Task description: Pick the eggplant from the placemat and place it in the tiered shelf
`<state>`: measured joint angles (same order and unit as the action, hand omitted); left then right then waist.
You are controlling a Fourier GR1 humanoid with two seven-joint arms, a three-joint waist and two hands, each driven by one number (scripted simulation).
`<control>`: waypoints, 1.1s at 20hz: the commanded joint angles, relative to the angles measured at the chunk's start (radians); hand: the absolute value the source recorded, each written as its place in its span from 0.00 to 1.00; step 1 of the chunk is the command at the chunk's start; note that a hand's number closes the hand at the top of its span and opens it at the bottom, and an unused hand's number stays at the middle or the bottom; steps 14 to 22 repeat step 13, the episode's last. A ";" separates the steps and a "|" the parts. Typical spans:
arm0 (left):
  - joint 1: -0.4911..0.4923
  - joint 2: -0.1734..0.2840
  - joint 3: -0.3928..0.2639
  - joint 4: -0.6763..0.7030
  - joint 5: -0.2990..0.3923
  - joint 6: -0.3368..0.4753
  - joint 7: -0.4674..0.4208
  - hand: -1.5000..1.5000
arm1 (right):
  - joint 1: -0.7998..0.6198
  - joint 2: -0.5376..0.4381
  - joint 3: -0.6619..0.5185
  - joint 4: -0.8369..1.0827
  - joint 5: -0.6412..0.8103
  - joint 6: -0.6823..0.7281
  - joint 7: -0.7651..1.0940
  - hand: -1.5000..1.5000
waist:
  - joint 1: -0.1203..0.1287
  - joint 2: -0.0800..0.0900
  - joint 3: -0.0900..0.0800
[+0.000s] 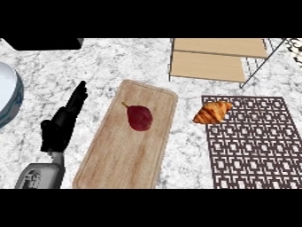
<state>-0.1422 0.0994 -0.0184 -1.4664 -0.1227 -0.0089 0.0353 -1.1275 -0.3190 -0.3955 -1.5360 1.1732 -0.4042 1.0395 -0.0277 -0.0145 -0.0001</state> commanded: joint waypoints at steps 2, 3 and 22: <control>0.021 -0.006 -0.005 -0.047 -0.006 0.014 0.039 0.50 | 0.116 -0.049 -0.076 -0.227 -0.069 0.266 0.148 0.00 | -0.024 -0.010 0.001; -0.011 0.010 0.021 -0.015 -0.008 0.022 0.022 0.50 | 0.129 -0.063 -0.080 -0.274 -0.090 0.323 0.154 0.00 | -0.029 -0.007 0.000; 0.032 -0.010 0.006 0.001 -0.012 0.021 -0.016 0.50 | 0.421 -0.134 -0.360 -0.678 -0.479 0.700 0.145 0.00 | -0.044 -0.006 0.002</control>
